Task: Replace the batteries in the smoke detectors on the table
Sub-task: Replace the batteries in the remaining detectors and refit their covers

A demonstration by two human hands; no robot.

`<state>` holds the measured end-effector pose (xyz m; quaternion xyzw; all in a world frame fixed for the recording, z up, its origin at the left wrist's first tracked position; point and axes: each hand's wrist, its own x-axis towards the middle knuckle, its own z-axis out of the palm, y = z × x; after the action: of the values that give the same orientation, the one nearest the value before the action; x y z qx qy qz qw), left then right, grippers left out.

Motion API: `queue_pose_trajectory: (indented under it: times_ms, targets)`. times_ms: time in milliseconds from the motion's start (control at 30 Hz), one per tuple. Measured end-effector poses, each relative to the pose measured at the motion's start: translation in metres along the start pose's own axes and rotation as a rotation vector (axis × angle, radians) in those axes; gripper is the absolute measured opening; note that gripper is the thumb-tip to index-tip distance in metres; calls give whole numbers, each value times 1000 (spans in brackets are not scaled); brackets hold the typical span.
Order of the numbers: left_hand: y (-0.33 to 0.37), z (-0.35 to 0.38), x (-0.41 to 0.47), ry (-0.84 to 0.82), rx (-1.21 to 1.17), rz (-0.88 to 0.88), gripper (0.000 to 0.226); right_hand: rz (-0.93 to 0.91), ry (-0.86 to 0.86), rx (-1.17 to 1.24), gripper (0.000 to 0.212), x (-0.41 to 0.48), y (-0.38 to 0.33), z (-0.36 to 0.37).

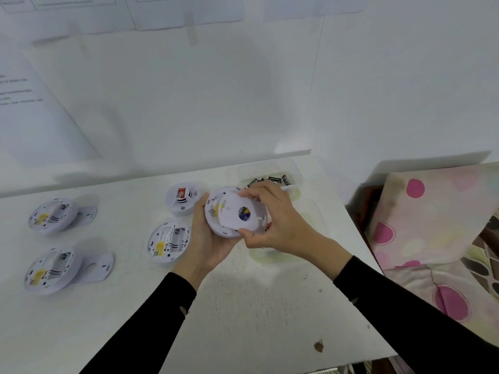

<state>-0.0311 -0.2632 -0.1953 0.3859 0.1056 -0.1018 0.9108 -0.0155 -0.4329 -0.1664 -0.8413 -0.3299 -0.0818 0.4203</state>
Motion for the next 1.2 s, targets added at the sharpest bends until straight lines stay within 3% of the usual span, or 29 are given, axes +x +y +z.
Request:
queue_pose_trajectory:
  times_ms: [133,400,533,667,767,900,967,1200]
  targets:
    - [21,-22,1,78,-60,89,74,-58,-138,-108,64,-23,1,7]
    - [42,-48,-21,138,-101,142,66,-310,-448,-411,41,-59,0,69]
    - [38,-52,-34,126,-141,102,69,-172,-505,-393,32,-64,8,90]
    - [33,-51,-42,98,-158,58,74,-136,-511,-362,36,-63,14,97]
    - [29,-49,-44,77,-174,49,74,-88,-356,-198,25,-56,-1,88]
    - [30,-40,-46,40,-183,90,67,-28,44,-39,15,-28,-30,67]
    - [29,-32,-46,24,-176,104,63,-27,164,-18,17,-13,-39,60]
    - [26,-13,-42,-24,-160,108,63,35,236,-12,24,5,-40,49]
